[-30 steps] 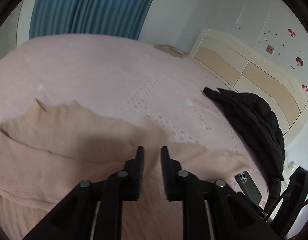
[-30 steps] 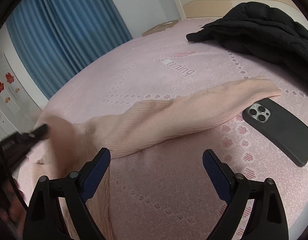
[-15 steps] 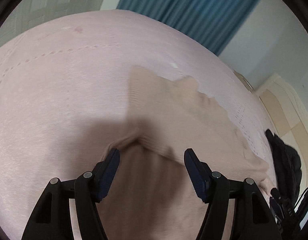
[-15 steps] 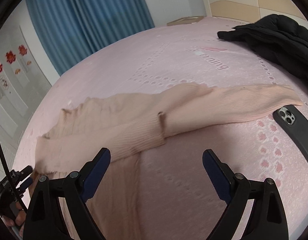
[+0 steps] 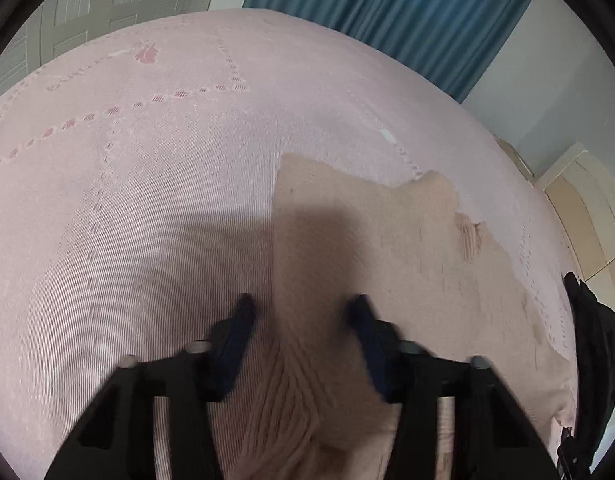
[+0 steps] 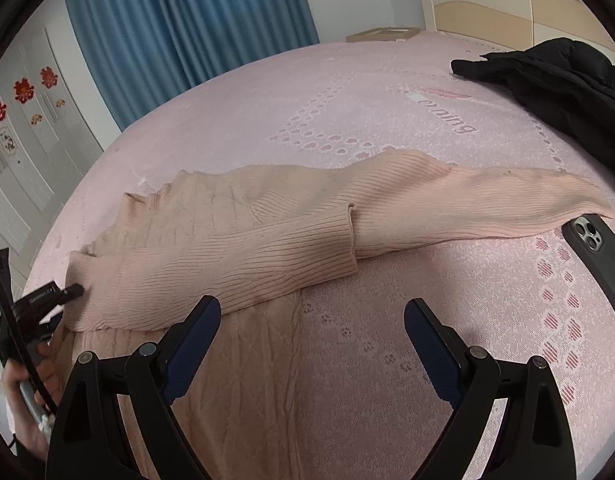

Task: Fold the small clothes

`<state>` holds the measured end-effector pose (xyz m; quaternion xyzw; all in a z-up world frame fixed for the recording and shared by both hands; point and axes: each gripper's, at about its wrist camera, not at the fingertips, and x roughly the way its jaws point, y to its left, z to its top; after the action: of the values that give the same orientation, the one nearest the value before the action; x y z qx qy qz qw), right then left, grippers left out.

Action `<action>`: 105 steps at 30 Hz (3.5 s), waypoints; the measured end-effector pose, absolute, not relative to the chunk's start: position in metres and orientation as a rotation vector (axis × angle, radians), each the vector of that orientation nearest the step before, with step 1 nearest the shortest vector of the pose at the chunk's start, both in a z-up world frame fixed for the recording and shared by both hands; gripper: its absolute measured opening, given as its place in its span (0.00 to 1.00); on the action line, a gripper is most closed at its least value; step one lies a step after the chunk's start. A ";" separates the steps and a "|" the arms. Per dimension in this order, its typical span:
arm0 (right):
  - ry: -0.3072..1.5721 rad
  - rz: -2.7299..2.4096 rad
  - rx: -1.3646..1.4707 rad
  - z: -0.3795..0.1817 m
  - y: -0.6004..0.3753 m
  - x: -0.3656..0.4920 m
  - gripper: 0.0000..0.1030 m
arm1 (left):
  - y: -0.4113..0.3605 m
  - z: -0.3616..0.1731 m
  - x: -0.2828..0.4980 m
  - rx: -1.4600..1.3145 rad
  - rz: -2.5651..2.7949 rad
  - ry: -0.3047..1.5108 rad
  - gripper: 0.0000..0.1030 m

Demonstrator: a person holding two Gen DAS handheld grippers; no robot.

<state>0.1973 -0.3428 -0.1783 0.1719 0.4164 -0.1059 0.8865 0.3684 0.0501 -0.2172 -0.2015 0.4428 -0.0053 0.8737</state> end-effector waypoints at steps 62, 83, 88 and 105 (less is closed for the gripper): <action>0.985 -0.063 0.288 -0.207 -0.344 0.280 0.35 | 0.074 -0.189 0.319 -0.399 0.014 0.769 0.57; 0.884 -0.099 0.107 -0.207 -0.332 0.312 0.03 | 0.072 -0.211 0.335 -0.344 0.075 0.891 0.57; 0.907 -0.096 0.154 -0.209 -0.342 0.303 0.09 | 0.070 -0.198 0.329 -0.367 0.041 0.812 0.57; 0.838 -0.316 0.241 -0.172 -0.453 0.209 0.66 | 0.064 -0.215 0.345 -0.289 0.130 0.886 0.60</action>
<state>0.2091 -0.4525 -0.1725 0.1160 0.4040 -0.1526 0.8945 0.3447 0.0643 -0.2149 -0.1393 0.4268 0.0628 0.8914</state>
